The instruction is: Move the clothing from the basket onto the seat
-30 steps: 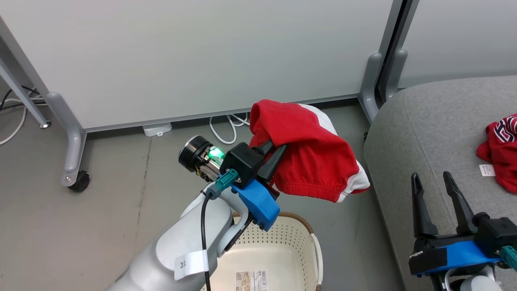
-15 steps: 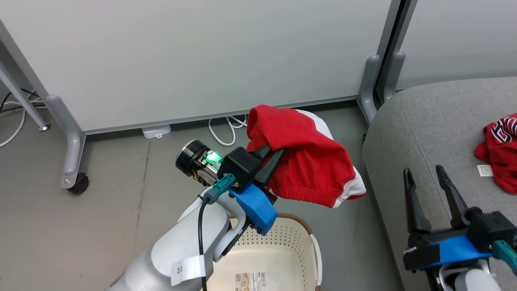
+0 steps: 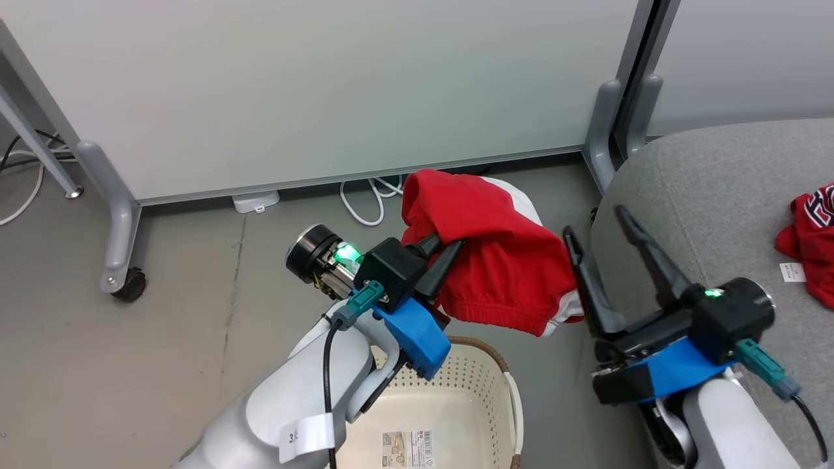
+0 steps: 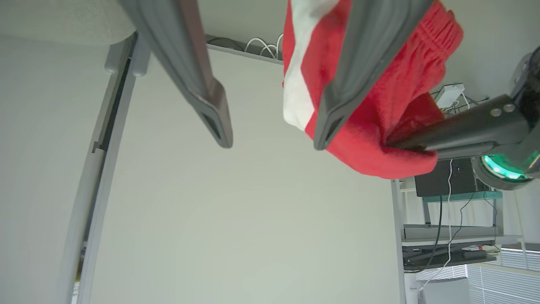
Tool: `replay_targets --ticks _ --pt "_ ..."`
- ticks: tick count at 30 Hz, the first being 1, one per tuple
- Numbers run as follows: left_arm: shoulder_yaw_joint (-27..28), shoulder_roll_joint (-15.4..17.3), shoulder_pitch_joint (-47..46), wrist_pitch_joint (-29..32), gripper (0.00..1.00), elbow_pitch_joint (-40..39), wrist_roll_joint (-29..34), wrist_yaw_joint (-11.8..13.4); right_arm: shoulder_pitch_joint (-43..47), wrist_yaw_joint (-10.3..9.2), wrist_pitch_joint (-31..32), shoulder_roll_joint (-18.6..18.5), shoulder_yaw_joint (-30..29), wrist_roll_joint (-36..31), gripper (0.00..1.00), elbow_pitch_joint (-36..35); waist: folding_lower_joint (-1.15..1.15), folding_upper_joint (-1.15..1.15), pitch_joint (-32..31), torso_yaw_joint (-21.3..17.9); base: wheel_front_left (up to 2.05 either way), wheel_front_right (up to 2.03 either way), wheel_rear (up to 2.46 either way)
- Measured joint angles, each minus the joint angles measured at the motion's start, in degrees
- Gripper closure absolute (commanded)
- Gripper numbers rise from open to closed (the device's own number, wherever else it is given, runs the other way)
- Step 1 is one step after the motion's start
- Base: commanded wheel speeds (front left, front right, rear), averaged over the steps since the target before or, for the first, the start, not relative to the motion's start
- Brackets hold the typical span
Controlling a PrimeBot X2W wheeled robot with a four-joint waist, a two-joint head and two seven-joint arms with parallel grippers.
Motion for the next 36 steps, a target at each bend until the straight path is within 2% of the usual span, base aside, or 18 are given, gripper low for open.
replay_targets --ticks 5,13,25,26,27,28,36 --pt "-0.5 -0.4 -0.6 -0.1 1.0 0.0 0.1 0.3 -2.6 0.0 0.0 -1.7 5.6 1.2 0.0 1.8 0.0 0.0 0.7 0.5 0.0 0.0 0.0" --pt "-1.0 -0.8 -1.2 -0.5 1.0 0.0 0.4 0.3 -7.7 0.0 0.0 -3.6 12.8 1.7 0.0 8.7 0.01 0.0 1.8 0.8 0.0 0.0 0.0" --pt "-1.8 -1.5 -2.4 -0.9 1.0 0.2 0.6 0.3 -13.9 0.0 0.0 -2.9 20.3 2.6 0.0 18.2 0.01 0.0 3.2 0.9 0.0 0.0 0.0" --pt "-1.8 -1.5 -2.5 -1.0 1.0 0.3 0.6 0.3 -14.2 0.0 0.0 -2.8 20.4 2.6 0.1 18.6 0.01 0.0 3.3 0.9 0.0 0.0 0.0" --pt "-1.9 -1.5 -2.6 -1.0 1.0 0.3 0.6 0.3 -14.5 0.0 0.0 -2.6 20.4 2.8 0.82 19.0 0.01 0.0 3.3 0.9 0.0 0.0 0.0" --pt "-1.9 -1.5 -2.6 -1.0 1.0 0.3 0.6 0.3 -14.8 0.0 0.0 -2.4 20.5 3.2 1.0 19.5 0.01 0.0 3.3 1.0 0.0 0.0 0.0" --pt "-2.1 -1.7 -2.7 -1.3 1.0 0.9 0.5 0.2 -15.2 0.0 0.0 -2.0 21.3 3.3 1.0 20.6 0.01 0.0 3.2 1.0 0.0 0.0 0.0"
